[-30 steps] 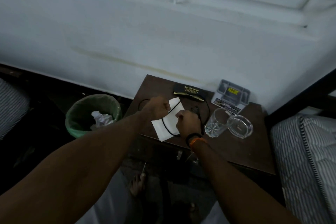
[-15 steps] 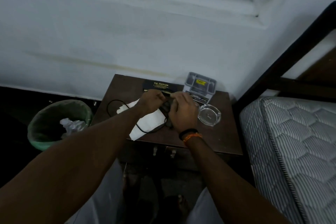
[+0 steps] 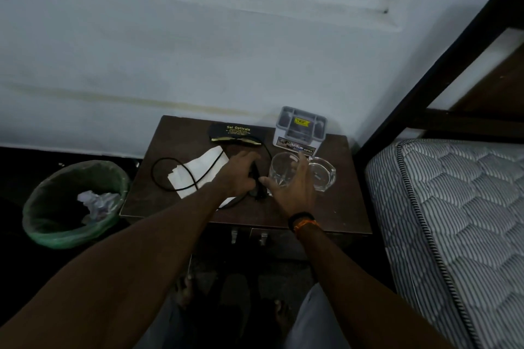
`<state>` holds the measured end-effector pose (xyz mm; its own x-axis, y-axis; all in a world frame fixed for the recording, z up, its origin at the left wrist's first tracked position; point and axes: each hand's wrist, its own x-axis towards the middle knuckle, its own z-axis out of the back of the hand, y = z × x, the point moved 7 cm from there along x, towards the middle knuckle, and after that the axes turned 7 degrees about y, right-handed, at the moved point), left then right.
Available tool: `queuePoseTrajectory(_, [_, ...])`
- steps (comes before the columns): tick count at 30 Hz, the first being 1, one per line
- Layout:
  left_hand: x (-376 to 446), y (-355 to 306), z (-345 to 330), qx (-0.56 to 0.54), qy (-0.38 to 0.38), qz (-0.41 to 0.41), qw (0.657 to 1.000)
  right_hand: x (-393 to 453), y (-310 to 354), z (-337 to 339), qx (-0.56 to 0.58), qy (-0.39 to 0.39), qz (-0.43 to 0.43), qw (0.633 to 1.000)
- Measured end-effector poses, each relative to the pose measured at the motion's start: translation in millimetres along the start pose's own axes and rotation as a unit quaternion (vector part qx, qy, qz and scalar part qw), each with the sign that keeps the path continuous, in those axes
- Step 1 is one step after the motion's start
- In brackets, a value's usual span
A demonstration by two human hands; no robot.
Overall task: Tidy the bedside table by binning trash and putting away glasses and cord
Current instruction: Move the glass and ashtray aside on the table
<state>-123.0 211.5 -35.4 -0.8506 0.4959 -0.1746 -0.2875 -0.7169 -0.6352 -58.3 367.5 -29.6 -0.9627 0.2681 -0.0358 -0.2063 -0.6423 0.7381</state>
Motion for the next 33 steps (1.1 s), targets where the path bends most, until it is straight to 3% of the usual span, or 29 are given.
queuePoseTrajectory(7, [3.3,5.7,-7.9,-0.018,-0.027,-0.016,0.999,3.2,-2.6,9.6,-0.002,-0.059,-0.012,0.998])
queuePoseTrajectory(14, [20.3,-19.5,-21.3,-0.032,-0.067,-0.043,0.996,7.4,23.1,75.9,0.011,-0.134,0.026,0.991])
queuePoseTrajectory(19, [38.9,-50.2,-37.3,-0.067,-0.053,-0.079,0.993,28.1,15.6,118.1,0.033,-0.177,0.002,0.984])
queuePoseTrajectory(23, [52.7,-69.0,-45.8,-0.098,-0.039,-0.107,0.989,39.5,-7.8,126.1,0.029,-0.169,-0.038,0.984])
queuePoseTrajectory(30, [80.8,-63.3,-83.0,-0.059,-0.002,-0.053,0.997,51.6,-30.2,116.2,0.021,-0.139,-0.049,0.989])
queuePoseTrajectory(33, [87.5,-66.1,-87.6,-0.062,-0.029,-0.083,0.994,59.3,-36.2,112.0,0.021,-0.115,-0.045,0.992])
